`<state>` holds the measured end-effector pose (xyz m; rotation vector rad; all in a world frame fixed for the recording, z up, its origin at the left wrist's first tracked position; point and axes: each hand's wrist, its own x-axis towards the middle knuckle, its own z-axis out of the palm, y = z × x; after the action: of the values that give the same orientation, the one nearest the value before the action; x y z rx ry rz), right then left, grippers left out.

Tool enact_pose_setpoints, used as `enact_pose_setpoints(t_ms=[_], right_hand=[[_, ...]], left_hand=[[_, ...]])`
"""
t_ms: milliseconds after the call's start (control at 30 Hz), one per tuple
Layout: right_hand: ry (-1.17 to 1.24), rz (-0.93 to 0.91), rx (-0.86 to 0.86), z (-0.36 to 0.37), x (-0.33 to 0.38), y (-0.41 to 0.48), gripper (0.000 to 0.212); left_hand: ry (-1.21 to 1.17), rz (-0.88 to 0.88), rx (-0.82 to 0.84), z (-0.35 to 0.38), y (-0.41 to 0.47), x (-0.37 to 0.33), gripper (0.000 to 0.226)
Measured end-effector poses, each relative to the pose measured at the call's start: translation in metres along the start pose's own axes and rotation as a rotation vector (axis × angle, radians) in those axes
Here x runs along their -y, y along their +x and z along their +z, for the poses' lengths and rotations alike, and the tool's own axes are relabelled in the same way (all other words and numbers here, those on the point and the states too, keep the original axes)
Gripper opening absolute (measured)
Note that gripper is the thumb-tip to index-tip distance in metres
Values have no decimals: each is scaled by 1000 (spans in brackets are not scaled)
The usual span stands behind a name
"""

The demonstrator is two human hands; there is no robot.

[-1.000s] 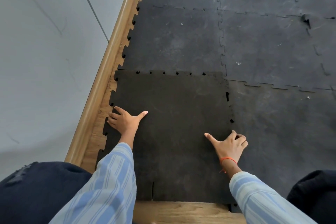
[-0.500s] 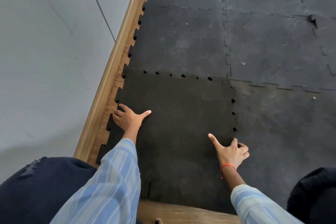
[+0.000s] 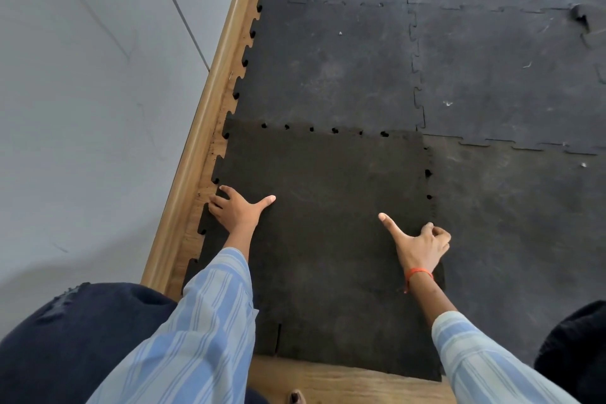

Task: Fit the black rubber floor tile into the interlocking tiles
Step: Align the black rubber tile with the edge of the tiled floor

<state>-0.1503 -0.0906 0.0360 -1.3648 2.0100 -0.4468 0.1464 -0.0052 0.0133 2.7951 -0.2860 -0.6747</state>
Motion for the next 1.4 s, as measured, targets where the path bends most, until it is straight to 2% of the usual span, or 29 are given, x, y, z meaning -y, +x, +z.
enact_pose_setpoints(t_ms=[133, 267, 433, 500, 600, 667, 700, 767, 867, 1000, 1400], right_hand=[[101, 74, 44, -2, 6, 9, 90], [133, 51, 47, -3, 2, 10, 99], [158, 1, 7, -8, 2, 11, 87], [187, 23, -58, -10, -3, 14, 73], [204, 33, -190, -8, -9, 15, 35], [183, -11, -233, -3, -11, 11, 28], [158, -48, -248, 0, -12, 9, 30], [13, -158, -248, 6, -16, 9, 48], [-306, -284, -41, 10, -23, 18, 80], [-494, -301, 64, 13, -26, 26, 86], [-551, -273, 125, 10, -21, 24, 98]], left_hand=[[-19, -11, -2, 1, 2, -1, 124], [-1, -7, -6, 1, 3, -1, 124], [79, 16, 23, 2, -3, -5, 126], [95, 35, 46, 7, -9, -8, 126], [142, 102, 106, 20, -27, -17, 128], [175, 159, 127, 29, -41, -21, 126], [190, 179, 127, 32, -46, -21, 125], [219, 199, 114, 35, -51, -20, 122], [253, 236, 79, 40, -53, -16, 115], [276, 275, 26, 50, -58, -16, 109], [254, 270, -60, 62, -61, -23, 106]])
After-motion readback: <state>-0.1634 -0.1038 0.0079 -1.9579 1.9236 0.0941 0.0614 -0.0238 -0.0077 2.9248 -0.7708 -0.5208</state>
